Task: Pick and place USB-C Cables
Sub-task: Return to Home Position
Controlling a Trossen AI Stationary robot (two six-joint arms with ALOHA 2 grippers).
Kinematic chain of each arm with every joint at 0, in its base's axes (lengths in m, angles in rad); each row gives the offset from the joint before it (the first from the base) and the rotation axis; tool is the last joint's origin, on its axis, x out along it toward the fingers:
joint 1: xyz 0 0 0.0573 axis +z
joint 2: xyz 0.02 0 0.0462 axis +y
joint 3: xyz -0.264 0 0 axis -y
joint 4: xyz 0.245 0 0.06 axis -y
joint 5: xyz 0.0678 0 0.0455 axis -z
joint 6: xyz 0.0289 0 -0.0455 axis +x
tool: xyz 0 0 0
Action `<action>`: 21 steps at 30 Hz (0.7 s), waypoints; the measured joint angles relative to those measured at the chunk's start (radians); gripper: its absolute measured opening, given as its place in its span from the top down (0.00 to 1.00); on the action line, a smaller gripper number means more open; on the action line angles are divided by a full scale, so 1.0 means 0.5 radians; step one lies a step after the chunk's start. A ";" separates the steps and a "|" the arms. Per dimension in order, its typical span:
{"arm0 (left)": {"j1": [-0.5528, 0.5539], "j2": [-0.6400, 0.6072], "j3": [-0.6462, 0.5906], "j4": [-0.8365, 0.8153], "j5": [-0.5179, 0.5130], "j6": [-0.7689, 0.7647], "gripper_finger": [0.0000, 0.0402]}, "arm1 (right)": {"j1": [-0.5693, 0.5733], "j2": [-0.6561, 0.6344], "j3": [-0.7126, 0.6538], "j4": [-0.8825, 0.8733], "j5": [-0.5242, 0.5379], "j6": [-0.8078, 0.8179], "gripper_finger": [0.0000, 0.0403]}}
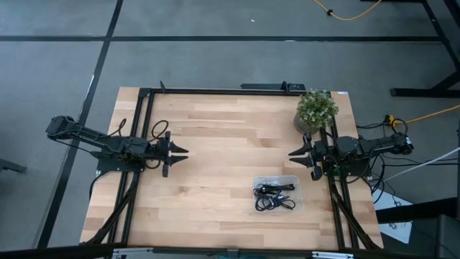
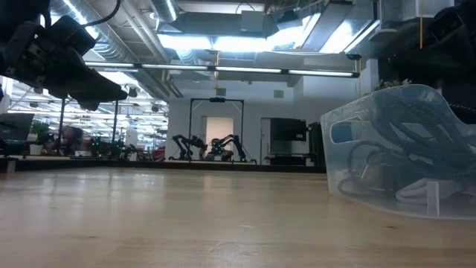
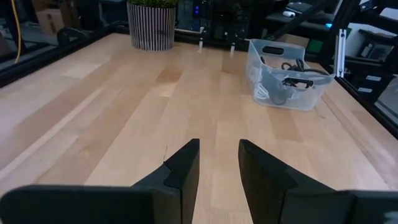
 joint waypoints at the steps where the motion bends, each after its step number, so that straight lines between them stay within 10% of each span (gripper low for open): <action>1: 0.000 0.001 0.000 0.000 0.000 0.000 0.74 | 0.000 0.000 0.000 0.000 0.000 0.001 0.78; 21: 0.000 0.000 0.000 0.000 -0.001 0.001 0.74 | 0.094 -0.027 -0.013 0.015 -0.095 0.127 0.78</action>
